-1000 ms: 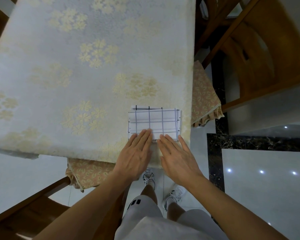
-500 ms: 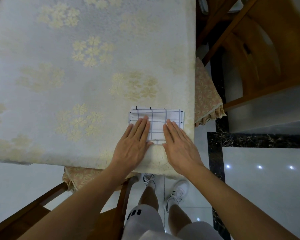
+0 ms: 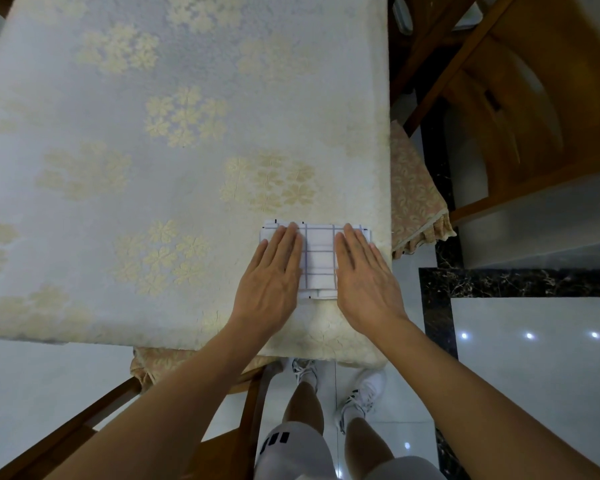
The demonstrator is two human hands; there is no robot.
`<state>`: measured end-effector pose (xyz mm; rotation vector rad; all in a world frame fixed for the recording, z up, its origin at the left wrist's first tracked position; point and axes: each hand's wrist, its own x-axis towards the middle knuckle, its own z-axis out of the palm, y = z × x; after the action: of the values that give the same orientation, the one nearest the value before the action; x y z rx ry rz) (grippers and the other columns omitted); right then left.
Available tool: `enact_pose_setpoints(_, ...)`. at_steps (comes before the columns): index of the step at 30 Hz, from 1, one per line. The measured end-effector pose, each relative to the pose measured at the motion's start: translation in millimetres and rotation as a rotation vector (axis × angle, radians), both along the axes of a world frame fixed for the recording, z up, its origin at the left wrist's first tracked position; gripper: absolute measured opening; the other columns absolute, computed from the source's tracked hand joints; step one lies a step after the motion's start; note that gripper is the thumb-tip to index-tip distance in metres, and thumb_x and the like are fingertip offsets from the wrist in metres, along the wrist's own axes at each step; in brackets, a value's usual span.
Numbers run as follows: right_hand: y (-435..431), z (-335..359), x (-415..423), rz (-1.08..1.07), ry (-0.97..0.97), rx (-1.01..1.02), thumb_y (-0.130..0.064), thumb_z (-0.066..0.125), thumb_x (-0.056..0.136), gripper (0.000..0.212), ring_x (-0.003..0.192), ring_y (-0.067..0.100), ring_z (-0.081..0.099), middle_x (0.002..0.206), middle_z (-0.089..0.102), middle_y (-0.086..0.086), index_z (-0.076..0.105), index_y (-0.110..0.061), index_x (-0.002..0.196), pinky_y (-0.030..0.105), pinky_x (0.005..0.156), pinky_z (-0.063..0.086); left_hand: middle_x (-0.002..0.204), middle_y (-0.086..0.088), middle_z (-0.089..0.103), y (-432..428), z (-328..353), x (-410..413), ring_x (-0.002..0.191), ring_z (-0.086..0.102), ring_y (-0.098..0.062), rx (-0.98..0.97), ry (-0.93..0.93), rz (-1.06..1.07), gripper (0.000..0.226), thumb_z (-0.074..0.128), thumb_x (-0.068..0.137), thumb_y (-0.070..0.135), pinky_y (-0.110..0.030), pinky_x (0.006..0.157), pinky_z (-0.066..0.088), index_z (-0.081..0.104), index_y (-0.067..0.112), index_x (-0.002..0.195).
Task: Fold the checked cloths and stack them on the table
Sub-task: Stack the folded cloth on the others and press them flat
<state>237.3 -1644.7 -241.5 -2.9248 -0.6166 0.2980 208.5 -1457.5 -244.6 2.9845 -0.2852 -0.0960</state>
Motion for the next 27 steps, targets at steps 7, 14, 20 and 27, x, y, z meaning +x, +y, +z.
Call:
enact_pose_setpoints(7,-7,-8,-4,-0.023,-0.027,-0.021,-0.019,0.054,0.097,0.069,0.152,0.030,0.019,0.163,0.018,0.019,0.022,0.003,0.154,0.042,0.122,0.020,0.160,-0.016,0.021,-6,-10,6,0.149,0.024,-0.029,-0.006,0.001,-0.024,0.057,0.021,0.102,0.025,-0.044,0.118,0.022,0.023,0.000,0.153)
enact_pose_setpoints(14,-8,2,-7,-0.008,-0.053,-0.009,-0.013,0.058,0.095,0.068,0.151,0.031,0.022,0.161,0.023,0.022,0.026,0.005,0.153,0.044,0.122,0.023,0.161,-0.018,0.022,-9,6,-4,0.149,0.023,-0.029,-0.024,0.029,-0.024,0.064,0.049,0.100,0.019,-0.046,0.119,0.028,0.020,0.000,0.154)
enact_pose_setpoints(20,-12,3,-42,0.072,-0.061,0.013,-0.005,0.065,0.088,0.072,0.148,0.033,0.029,0.158,0.029,0.024,0.031,0.005,0.150,0.043,0.123,0.024,0.159,-0.020,0.029,-13,18,-40,0.147,0.030,-0.030,-0.018,0.093,-0.118,0.085,0.071,0.087,0.016,-0.046,0.115,0.035,0.020,-0.001,0.152)
enact_pose_setpoints(27,-12,4,-51,0.065,-0.010,0.016,-0.011,0.067,0.090,0.071,0.147,0.033,0.030,0.158,0.029,0.023,0.033,0.005,0.150,0.045,0.120,0.028,0.159,-0.022,0.027,-12,18,-51,0.148,0.028,-0.031,-0.011,0.137,-0.104,0.062,0.046,0.100,0.020,-0.049,0.113,0.039,0.025,-0.003,0.153)
